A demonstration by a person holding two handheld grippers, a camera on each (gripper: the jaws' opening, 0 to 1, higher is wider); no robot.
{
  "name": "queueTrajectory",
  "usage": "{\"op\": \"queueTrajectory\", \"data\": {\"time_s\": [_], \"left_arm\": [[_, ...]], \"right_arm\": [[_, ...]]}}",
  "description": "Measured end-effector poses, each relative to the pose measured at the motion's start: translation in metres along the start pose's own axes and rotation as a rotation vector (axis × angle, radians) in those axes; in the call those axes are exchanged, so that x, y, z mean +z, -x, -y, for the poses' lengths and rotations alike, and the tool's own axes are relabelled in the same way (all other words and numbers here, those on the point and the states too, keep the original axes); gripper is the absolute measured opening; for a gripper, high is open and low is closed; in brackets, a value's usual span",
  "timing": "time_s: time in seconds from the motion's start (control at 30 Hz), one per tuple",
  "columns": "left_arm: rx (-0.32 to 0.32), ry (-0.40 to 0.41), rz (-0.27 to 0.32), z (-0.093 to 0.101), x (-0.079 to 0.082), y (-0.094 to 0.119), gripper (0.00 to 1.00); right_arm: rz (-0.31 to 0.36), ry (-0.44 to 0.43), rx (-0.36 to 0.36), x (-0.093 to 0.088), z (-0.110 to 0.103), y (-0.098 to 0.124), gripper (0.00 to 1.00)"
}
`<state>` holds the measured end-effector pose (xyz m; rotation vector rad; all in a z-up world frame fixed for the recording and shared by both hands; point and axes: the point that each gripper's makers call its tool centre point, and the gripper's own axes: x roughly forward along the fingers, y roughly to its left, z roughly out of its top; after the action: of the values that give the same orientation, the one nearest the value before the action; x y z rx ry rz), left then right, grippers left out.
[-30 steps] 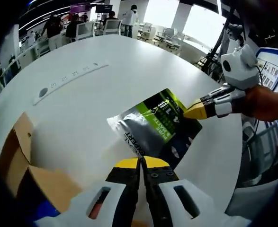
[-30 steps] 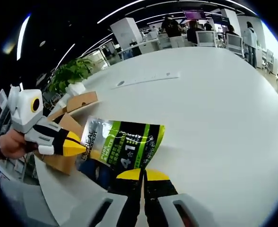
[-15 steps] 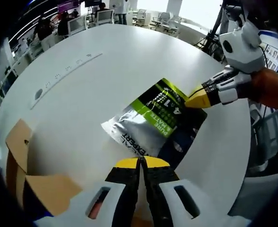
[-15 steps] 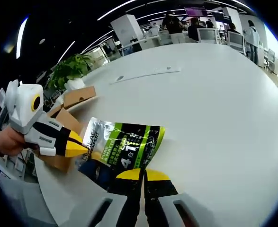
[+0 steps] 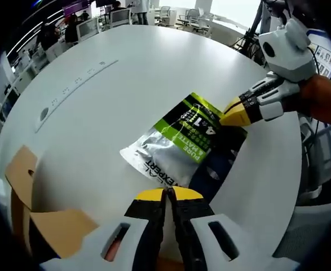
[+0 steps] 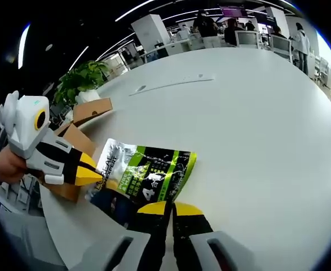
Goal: Operate the shoe box by opening the lid, removing the specified soft item, and placing it in the target area until the item is outside and the box remains undamaged.
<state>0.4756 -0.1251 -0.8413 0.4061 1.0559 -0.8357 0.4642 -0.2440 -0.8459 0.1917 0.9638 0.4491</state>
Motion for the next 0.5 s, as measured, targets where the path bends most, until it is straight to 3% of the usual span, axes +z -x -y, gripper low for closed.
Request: {"op": "queueTrajectory", "data": {"time_s": [0.27,0.5], "left_arm": [[0.010,0.018,-0.010,-0.003,-0.001,0.001,0.04],[-0.001,0.052,0.016,-0.001,0.002,0.013,0.06]], "right_arm": [[0.002,-0.025,-0.008,0.002,0.005,0.004,0.02],[0.004,-0.029,-0.029,0.001,0.007,0.013,0.06]]}}
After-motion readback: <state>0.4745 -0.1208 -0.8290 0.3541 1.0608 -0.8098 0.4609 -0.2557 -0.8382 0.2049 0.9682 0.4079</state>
